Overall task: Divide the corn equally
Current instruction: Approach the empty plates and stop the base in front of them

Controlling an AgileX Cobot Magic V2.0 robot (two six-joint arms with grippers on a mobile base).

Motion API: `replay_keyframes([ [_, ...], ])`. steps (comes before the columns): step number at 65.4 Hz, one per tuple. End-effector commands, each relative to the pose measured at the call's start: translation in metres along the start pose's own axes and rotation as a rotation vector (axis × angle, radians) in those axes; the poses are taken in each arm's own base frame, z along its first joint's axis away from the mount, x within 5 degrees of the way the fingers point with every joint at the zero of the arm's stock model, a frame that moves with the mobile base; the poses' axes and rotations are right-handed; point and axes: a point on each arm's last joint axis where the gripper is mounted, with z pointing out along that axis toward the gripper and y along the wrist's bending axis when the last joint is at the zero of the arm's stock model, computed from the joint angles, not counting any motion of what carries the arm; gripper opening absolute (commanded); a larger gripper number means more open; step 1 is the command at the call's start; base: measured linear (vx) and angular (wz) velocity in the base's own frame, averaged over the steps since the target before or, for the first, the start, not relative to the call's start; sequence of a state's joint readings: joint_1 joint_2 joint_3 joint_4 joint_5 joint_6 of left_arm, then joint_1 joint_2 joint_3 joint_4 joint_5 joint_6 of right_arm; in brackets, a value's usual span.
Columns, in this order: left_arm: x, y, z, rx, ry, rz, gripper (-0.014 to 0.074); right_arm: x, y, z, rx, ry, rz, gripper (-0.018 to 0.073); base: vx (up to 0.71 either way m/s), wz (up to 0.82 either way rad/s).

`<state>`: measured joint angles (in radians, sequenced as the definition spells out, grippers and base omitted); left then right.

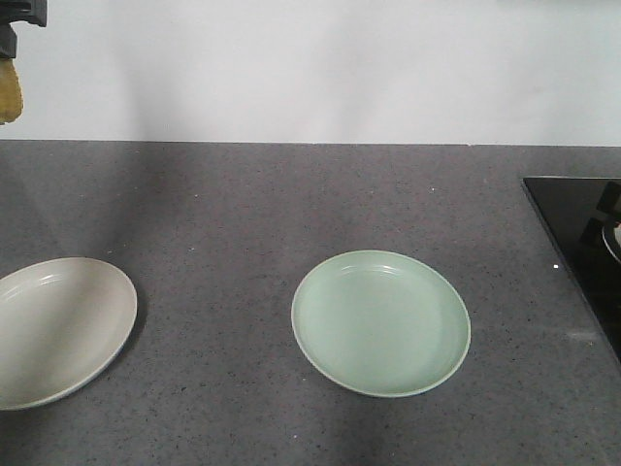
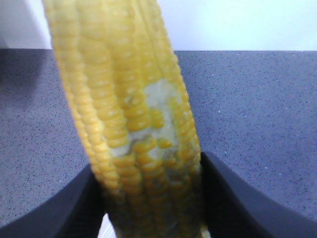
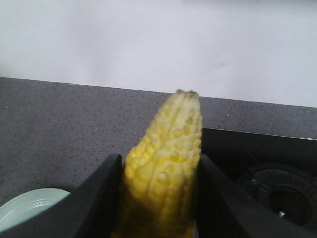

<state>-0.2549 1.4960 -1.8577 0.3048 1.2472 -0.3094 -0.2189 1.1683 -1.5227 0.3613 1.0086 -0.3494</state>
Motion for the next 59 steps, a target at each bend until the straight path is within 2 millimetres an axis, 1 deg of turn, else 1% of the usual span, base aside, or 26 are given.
replay_keyframes([
  [1,-0.0090,0.0082,-0.0248,0.005,-0.122,-0.019,0.0128,-0.0117,0.0010,-0.0135,0.021,-0.111,-0.002,0.0062,0.00,0.00],
  [59,-0.0090,0.0082,-0.0248,0.005,-0.122,-0.019,0.0128,-0.0117,0.0010,-0.0135,0.021,-0.111,-0.002,0.0062,0.00,0.00],
])
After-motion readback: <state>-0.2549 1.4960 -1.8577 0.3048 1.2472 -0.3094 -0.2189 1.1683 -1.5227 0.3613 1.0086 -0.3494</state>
